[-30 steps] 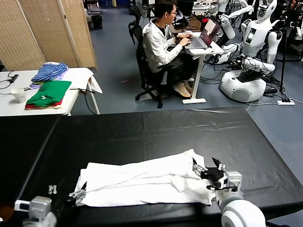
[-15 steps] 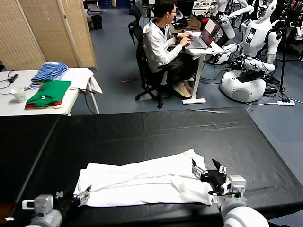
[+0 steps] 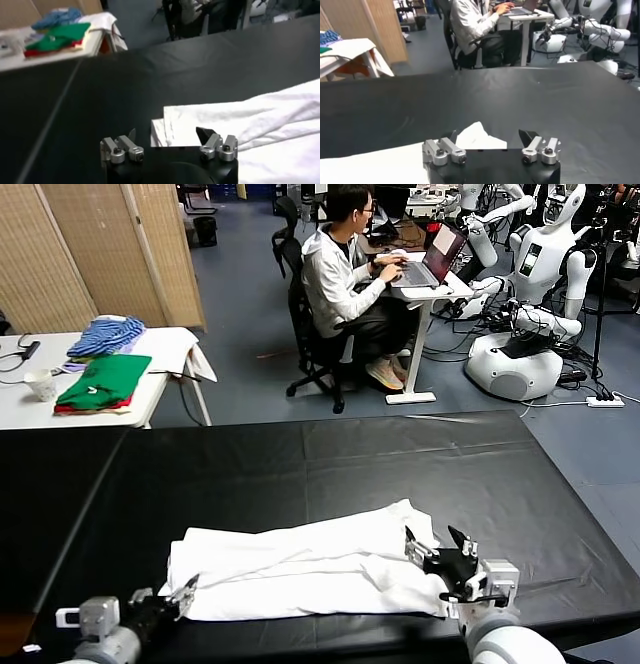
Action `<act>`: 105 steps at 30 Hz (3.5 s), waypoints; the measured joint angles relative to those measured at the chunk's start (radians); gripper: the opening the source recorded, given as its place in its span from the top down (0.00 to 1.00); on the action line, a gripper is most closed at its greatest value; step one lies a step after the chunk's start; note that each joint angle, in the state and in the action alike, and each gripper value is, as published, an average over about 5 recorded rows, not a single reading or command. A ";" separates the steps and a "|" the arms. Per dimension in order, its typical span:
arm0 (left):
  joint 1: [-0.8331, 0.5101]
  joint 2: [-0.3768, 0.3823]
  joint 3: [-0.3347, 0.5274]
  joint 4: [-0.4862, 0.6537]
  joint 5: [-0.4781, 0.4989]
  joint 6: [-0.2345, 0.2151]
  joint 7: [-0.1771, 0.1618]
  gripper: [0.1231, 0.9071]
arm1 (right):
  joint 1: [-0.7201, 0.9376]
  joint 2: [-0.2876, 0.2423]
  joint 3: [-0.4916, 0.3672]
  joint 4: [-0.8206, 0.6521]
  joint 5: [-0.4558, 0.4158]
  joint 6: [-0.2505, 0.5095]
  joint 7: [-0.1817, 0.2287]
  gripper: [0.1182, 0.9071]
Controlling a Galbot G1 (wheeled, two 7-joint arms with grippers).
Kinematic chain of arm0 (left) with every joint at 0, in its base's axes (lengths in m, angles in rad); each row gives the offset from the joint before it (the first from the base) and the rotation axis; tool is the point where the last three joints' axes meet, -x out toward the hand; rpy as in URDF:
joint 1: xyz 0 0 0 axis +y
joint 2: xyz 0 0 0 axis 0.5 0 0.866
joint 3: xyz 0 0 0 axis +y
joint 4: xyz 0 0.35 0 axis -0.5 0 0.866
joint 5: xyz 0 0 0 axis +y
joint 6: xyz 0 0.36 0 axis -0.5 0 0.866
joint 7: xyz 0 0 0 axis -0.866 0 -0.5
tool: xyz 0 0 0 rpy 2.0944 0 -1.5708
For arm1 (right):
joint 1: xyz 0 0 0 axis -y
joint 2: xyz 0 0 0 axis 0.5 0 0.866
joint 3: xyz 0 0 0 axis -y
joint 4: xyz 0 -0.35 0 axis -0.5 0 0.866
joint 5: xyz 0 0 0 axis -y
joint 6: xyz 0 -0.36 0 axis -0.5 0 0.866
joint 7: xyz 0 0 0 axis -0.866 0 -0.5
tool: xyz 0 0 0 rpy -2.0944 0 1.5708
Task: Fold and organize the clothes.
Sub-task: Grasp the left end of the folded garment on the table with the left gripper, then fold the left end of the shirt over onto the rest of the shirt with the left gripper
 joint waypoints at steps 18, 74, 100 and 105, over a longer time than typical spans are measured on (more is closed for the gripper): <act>-0.054 0.070 -0.129 0.065 0.389 -0.140 0.020 0.92 | -0.021 0.012 -0.006 0.003 -0.016 0.000 -0.001 0.00; -0.303 0.194 0.391 -0.110 0.176 -0.003 0.133 0.92 | -0.137 0.154 0.005 0.042 -0.129 0.000 0.007 0.00; -0.307 0.111 0.519 -0.005 0.226 -0.054 0.040 0.92 | -0.128 0.197 -0.008 0.018 -0.146 0.000 0.011 0.00; -0.290 0.100 0.545 -0.002 0.225 -0.083 0.023 0.92 | -0.131 0.198 -0.013 0.019 -0.146 0.000 0.011 0.00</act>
